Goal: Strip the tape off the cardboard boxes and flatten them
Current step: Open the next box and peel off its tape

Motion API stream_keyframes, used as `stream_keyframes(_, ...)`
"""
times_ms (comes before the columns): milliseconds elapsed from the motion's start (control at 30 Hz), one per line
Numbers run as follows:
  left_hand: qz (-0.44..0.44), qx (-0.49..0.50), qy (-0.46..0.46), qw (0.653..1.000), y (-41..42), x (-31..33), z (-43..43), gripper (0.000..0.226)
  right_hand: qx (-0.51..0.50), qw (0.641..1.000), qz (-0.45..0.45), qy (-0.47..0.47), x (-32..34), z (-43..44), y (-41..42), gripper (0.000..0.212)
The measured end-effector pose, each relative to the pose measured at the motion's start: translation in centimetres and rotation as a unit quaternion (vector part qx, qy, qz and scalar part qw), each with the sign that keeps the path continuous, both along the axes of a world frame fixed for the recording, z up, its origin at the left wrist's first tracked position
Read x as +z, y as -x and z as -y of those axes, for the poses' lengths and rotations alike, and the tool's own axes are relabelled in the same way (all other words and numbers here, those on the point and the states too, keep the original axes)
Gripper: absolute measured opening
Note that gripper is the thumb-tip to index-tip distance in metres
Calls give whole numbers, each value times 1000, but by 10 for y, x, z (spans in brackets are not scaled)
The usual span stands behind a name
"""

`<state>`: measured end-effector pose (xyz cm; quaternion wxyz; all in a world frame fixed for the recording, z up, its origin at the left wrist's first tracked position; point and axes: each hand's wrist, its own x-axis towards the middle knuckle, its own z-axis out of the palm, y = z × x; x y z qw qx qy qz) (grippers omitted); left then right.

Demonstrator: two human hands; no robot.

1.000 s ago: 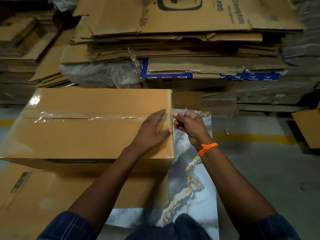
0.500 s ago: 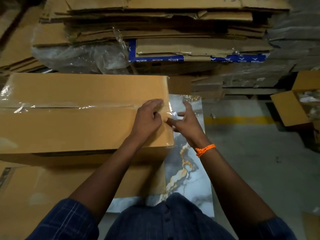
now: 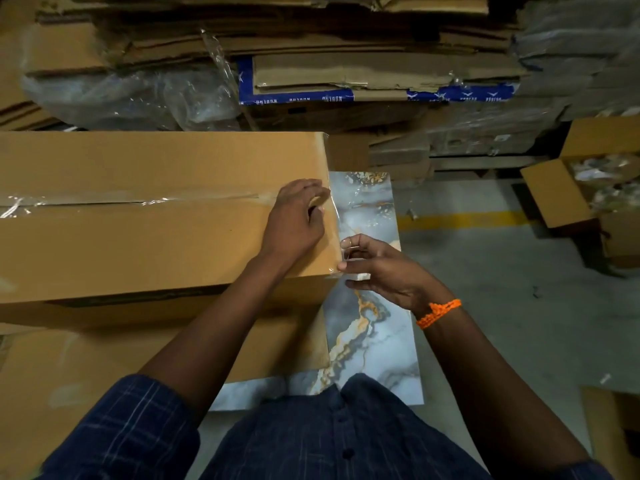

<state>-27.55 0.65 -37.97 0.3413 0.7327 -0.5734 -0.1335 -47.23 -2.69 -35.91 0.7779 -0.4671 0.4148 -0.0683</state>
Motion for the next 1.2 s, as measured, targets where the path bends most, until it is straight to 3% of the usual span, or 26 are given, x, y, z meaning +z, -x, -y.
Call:
stream_keyframes(200, -3, 2, 3, 1000, 2, 1, 1, 36, 3, 995, -46, 93, 5, -5, 7, 34)
stream_keyframes(367, -1, -2, -1, 1000, 2, 1, 0, 37, -18, 1000, -6, 8, 13, -9, 5, 5)
stream_keyframes(500, -9, -12, 25, 1000, 4, 4, -4, 39, -112, 971, 135, -161, 53, 12, -1, 19)
stream_keyframes(567, -33, -6, 35, 999, 5, 7, -7, 44, -123, 981, 125, -82, 71, 24, -7, 23)
stream_keyframes(633, -45, 2, 31, 999, 7, 10, -10, 49, -72, 991, 40, 105, 77, 26, -14, 22)
stream_keyframes(733, -22, 18, 18, 999, 8, 8, -9, 48, -13, 930, -45, 364, 71, 22, -21, 9)
stream_keyframes(800, 12, 20, 12, 1000, 5, 13, 0, 44, 12, 890, -43, 453, 67, 20, -24, 9)
stream_keyframes(867, 34, 16, 5, 999, -1, 23, 12, 34, 38, 877, -20, 478, 70, 15, -28, 5)
stream_keyframes(967, -42, 55, 1, 998, -8, 39, 27, 25, -30, 854, -25, 519, 65, 13, -29, 8)
stream_keyframes(1033, -71, 87, 19, 994, -17, 43, 36, 28, -77, 846, -104, 517, 54, 22, -26, 36)
stream_keyframes(1100, -140, 98, -1, 985, -25, 49, 43, 19, -36, 847, -194, 493, 40, 32, -28, 72)
stream_keyframes(1200, -230, 90, -29, 969, -32, 58, 52, 21, 39, 840, -180, 510, 24, 39, -43, 97)
